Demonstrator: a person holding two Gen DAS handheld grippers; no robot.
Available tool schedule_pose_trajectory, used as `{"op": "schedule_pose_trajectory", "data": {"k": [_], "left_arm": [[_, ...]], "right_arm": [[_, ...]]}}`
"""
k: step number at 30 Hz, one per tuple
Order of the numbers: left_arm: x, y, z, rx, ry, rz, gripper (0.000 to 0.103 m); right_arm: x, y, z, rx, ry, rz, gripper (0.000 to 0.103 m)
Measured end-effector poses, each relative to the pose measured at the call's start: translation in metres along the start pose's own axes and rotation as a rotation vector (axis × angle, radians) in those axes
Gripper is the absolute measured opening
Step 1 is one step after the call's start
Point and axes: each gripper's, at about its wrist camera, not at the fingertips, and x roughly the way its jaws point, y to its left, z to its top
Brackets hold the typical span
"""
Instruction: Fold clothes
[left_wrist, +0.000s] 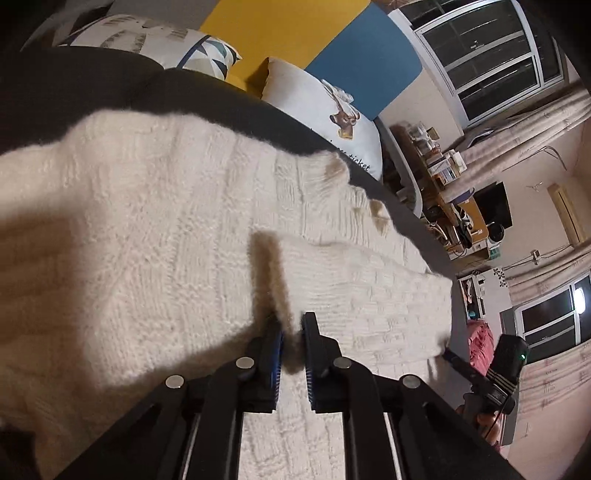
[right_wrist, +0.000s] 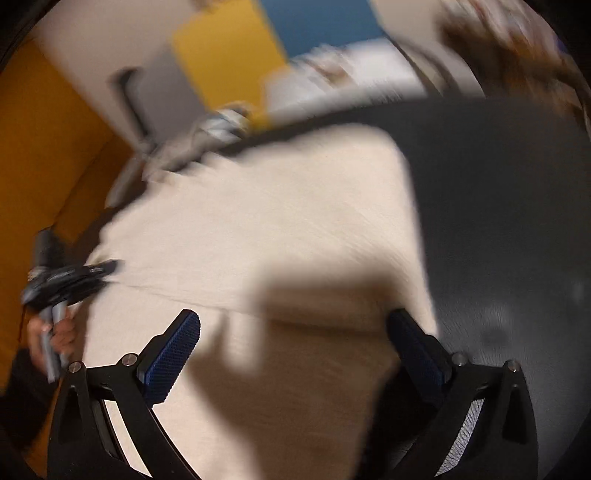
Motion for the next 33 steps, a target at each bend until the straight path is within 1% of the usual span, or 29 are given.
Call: {"op": "schedule_pose_trajectory", "data": {"k": [2,4,5,6,7,8,9,10,12,13,14,16,19,21,23,25,30,33], "left_arm": [[-0.004,-0.004,0.001,0.008,0.0,0.027,0.011],[-0.016,-0.008,0.005,0.009,-0.039,0.066,0.01],[-0.023,-0.012,0.007,0.014,-0.066,0.068,0.011],[-0.032,-0.017,0.012,0.022,-0.099,0.051,0.011],[-0.041,-0.022,0.016,0.031,-0.131,0.033,0.011],[-0.046,-0.032,0.021,0.055,-0.15,-0.005,0.014],[-0.046,-0.047,0.028,0.096,-0.154,-0.068,0.017],[-0.041,-0.064,0.035,0.146,-0.139,-0.127,0.017],[-0.018,-0.104,0.047,0.258,-0.073,-0.223,0.019],[-0.003,-0.122,0.051,0.307,-0.042,-0.244,0.019],[0.017,-0.141,0.055,0.35,0.006,-0.261,0.019],[0.065,-0.176,0.063,0.411,0.122,-0.294,0.019],[0.133,-0.215,0.071,0.44,0.267,-0.316,0.019],[0.172,-0.233,0.075,0.442,0.351,-0.351,0.02],[0.194,-0.24,0.074,0.431,0.411,-0.393,0.021],[0.213,-0.246,0.072,0.426,0.467,-0.43,0.022],[0.24,-0.259,0.064,0.472,0.585,-0.482,0.022],[0.249,-0.267,0.059,0.51,0.631,-0.485,0.022]], "right_arm": [[0.002,-0.01,-0.004,0.027,0.009,0.005,0.103],[-0.002,-0.005,-0.006,0.007,0.029,-0.042,0.103],[-0.004,-0.001,-0.006,-0.007,0.034,-0.069,0.103],[-0.008,0.004,-0.004,-0.025,0.022,-0.08,0.103],[-0.014,0.008,-0.002,-0.045,-0.004,-0.073,0.103],[-0.017,0.011,0.0,-0.051,-0.024,-0.059,0.103],[-0.016,0.012,0.004,-0.039,-0.036,-0.033,0.103],[-0.014,0.013,0.007,-0.027,-0.048,-0.007,0.103],[-0.008,0.014,0.011,0.009,-0.057,0.037,0.103],[0.0,0.009,0.007,0.05,-0.03,0.042,0.103],[0.004,0.007,0.003,0.081,-0.025,0.056,0.103],[-0.003,0.008,-0.008,0.115,-0.081,0.115,0.103],[-0.016,0.008,-0.025,0.172,-0.154,0.265,0.103],[-0.014,0.008,-0.033,0.172,-0.159,0.253,0.103],[-0.007,0.006,-0.037,0.183,-0.141,0.233,0.103],[-0.005,0.005,-0.036,0.181,-0.152,0.243,0.103],[-0.013,-0.001,-0.03,0.197,-0.205,0.238,0.103],[-0.012,-0.006,-0.026,0.227,-0.222,0.241,0.103]]}}
